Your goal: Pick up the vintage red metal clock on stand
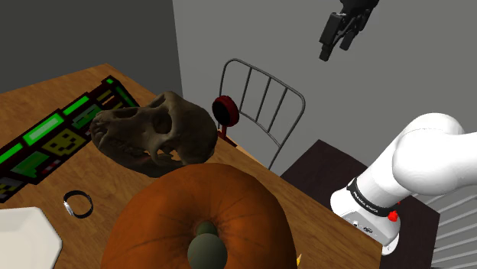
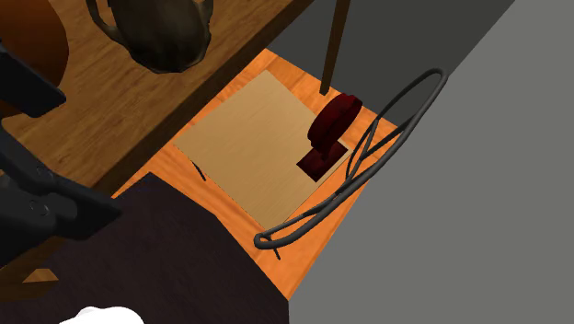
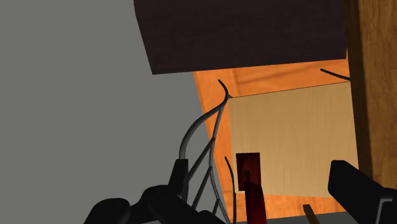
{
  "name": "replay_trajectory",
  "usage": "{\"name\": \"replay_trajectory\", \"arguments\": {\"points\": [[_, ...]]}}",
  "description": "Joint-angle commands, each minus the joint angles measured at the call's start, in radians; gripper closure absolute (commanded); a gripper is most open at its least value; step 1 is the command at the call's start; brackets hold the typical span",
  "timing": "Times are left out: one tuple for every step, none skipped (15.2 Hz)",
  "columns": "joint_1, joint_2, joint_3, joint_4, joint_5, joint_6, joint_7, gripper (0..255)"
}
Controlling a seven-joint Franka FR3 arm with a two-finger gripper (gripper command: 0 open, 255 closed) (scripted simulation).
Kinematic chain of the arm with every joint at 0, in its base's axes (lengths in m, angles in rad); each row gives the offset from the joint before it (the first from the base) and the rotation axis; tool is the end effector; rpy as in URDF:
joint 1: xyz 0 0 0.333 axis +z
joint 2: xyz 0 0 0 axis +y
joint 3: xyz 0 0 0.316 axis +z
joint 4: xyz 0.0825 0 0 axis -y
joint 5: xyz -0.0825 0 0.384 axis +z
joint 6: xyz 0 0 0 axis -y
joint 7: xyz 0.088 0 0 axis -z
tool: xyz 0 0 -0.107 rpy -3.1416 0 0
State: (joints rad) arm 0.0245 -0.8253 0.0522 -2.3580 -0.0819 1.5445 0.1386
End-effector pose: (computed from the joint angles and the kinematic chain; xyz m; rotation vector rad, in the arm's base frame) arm 0.2932 0.0189 0.5994 3.0204 -0.1225 0.0348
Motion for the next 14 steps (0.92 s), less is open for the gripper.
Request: {"name": "replay_trajectory", "arguments": {"points": [[0.000, 0.000, 0.000, 0.000, 0.000, 0.000, 0.000, 0], [0.000, 0.022, -0.002, -0.012, 0.001, 0.036, 0.001, 0], [-0.001, 0.045, -0.004, -0.023, 0.002, 0.071, 0.003, 0], [-0.001, 0.069, -0.006, -0.033, 0.002, 0.107, 0.004, 0], [-0.002, 0.095, -0.008, -0.041, 0.003, 0.142, 0.005, 0], [-0.002, 0.122, -0.009, -0.047, 0.004, 0.178, 0.006, 0], [-0.002, 0.150, -0.011, -0.052, 0.004, 0.213, 0.008, 0], [-0.003, 0.179, -0.013, -0.056, 0.005, 0.247, 0.008, 0], [-0.003, 0.209, -0.014, -0.058, 0.005, 0.281, 0.009, 0], [-0.004, 0.240, -0.016, -0.059, 0.006, 0.315, 0.010, 0], [-0.004, 0.273, -0.017, -0.058, 0.007, 0.348, 0.011, 0], [-0.005, 0.306, -0.018, -0.055, 0.007, 0.381, 0.012, 0], [-0.005, 0.340, -0.019, -0.052, 0.008, 0.413, 0.012, 0], [-0.005, 0.375, -0.020, -0.046, 0.009, 0.444, 0.013, 0]]}}
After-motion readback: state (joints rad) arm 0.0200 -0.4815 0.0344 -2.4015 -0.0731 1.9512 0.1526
